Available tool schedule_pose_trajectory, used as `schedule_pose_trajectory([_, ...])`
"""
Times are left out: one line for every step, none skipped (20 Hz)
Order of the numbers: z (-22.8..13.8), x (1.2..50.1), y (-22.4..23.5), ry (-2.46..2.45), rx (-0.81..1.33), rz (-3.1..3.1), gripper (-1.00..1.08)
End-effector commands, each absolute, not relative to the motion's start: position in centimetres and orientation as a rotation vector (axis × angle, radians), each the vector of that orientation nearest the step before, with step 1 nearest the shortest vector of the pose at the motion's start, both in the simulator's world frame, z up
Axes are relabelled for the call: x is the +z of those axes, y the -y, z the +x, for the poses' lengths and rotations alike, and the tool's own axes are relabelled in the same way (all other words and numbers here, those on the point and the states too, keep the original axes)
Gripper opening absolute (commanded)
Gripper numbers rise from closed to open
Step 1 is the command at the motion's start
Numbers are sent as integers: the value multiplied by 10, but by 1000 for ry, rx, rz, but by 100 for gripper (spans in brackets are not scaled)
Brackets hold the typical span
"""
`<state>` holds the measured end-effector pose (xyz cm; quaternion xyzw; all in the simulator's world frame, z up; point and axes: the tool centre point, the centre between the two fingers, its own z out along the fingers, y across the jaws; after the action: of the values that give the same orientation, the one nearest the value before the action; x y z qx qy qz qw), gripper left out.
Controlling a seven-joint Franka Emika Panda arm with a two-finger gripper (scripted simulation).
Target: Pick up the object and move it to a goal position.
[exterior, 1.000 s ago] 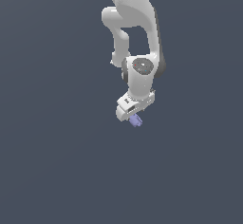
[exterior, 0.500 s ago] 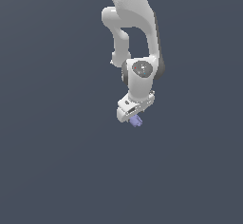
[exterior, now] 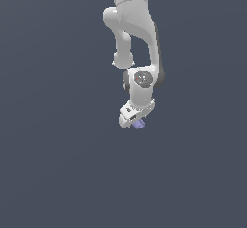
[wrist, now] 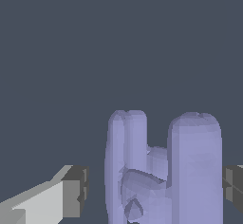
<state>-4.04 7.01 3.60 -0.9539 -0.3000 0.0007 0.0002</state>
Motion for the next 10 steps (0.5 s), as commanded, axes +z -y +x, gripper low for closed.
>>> schedule_pose_trajectory([-40, 34, -70, 943, 0, -2997, 100])
schedule_pose_trajectory([-40, 34, -70, 943, 0, -2997, -100])
schedule_pose_trajectory([-40, 34, -70, 943, 0, -2997, -100])
schedule_pose_trajectory([-40, 34, -70, 943, 0, -2997, -100])
schedule_pose_trajectory([-40, 34, -70, 943, 0, -2997, -100])
schedule_pose_trajectory([-40, 34, -70, 943, 0, -2997, -100])
schedule_pose_trajectory([-40, 34, -70, 943, 0, -2997, -100])
schedule_pose_trajectory([-40, 34, -70, 943, 0, -2997, -100])
schedule_pose_trajectory([-40, 34, -70, 943, 0, -2997, -100])
schedule_pose_trajectory([-40, 34, -70, 943, 0, -2997, -100])
